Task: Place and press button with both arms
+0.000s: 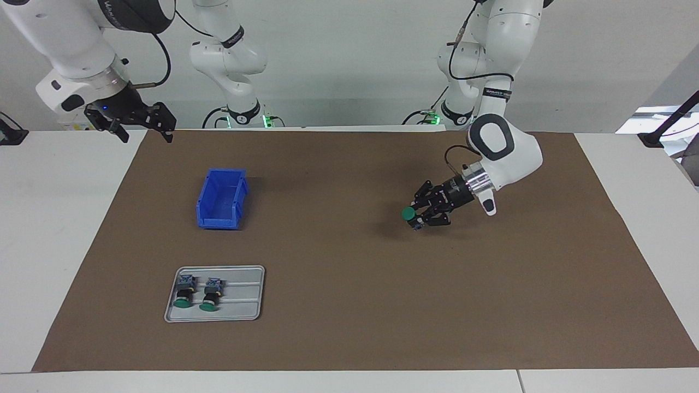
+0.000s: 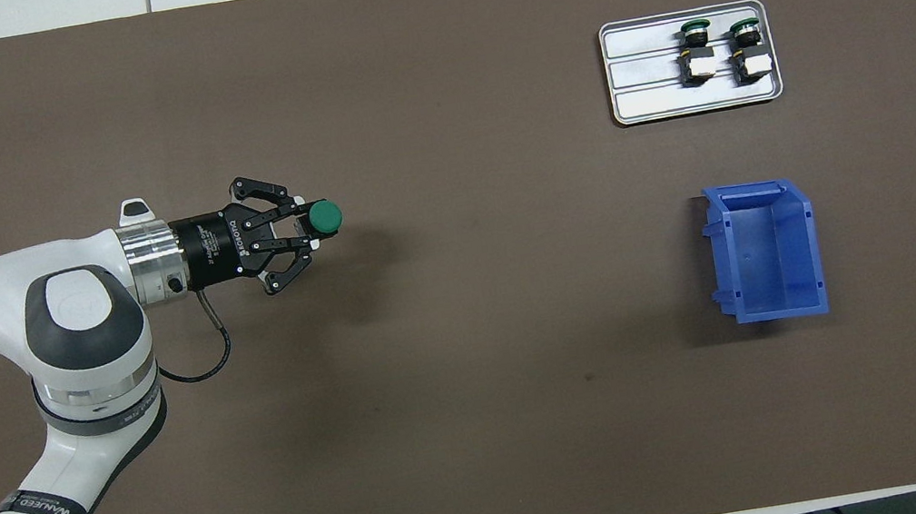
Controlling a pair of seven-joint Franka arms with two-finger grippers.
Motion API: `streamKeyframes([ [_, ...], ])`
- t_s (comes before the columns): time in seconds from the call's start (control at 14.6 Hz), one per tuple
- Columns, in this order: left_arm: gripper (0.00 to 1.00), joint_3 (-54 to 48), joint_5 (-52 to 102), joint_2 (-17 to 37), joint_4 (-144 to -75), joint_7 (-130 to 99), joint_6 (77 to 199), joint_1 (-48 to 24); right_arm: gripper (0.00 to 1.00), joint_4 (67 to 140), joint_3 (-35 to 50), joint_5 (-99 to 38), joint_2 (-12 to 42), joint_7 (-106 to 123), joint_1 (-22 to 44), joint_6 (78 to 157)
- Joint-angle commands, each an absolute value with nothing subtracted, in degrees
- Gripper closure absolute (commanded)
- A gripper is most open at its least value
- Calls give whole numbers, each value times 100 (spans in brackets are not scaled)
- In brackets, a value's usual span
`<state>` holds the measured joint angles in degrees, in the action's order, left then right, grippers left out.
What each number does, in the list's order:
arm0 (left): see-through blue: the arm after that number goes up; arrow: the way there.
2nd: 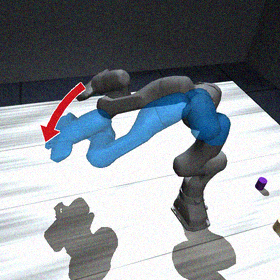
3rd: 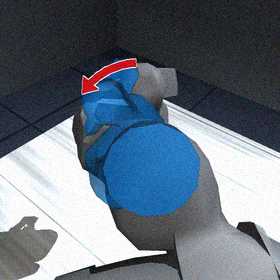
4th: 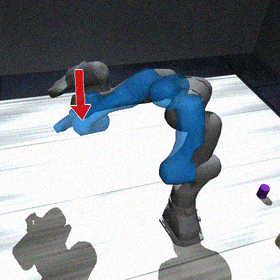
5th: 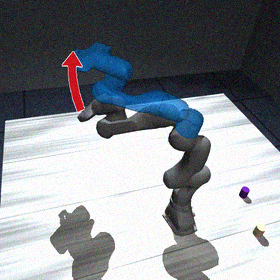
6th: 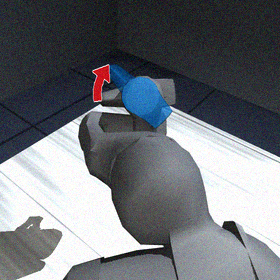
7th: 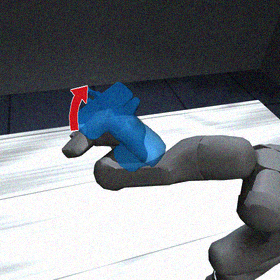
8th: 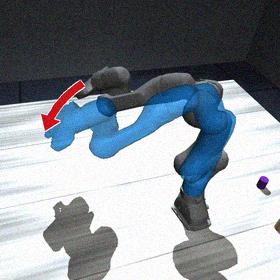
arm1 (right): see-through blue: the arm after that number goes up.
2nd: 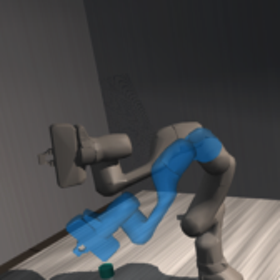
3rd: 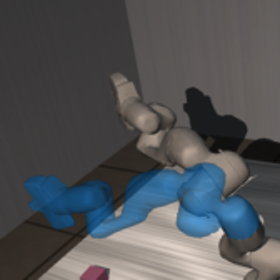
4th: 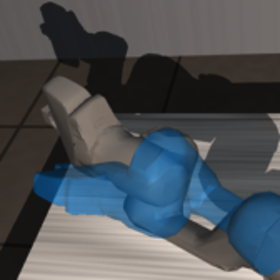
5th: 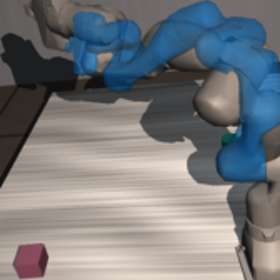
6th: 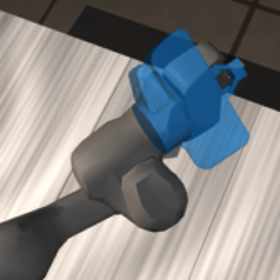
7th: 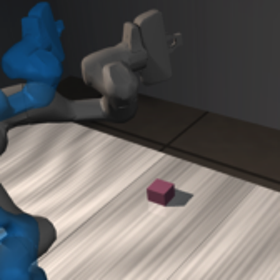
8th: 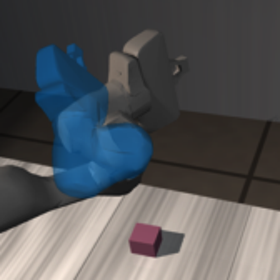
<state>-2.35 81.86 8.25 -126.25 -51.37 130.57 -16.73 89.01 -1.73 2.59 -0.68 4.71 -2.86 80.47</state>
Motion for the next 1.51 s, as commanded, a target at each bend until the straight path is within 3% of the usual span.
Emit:
streamKeyframes([
  [0.0, 99, -264, 8586, 852, -12727, -4826, 12929, -1591, 1, 9026, -158, 176, -158, 598, -334, 8095],
  [0.34, 100, -246, 8552, 914, -12674, -4817, 12314, -1520, 1, 9026, -158, 176, -158, 598, -334, 8095],
  [0.48, 100, -246, 8456, 1263, -12316, -4808, 12025, -1582, 1, 9026, -158, 176, -158, 598, -334, 8095],
  [0.76, 100, -246, 8333, 1484, -12226, -4773, 11690, -1512, 1, 9026, -158, 176, -158, 598, -334, 8095],
  [0.96, 100, -263, 8077, 1669, -12226, -4177, 11233, -1100, 1, 9035, -158, 176, -158, 598, -334, 8095],
  [1.44, 100, -264, 8683, 1784, -12472, -3640, 11206, -984, 1, 9035, -158, 176, -158, 598, -334, 8095],
])
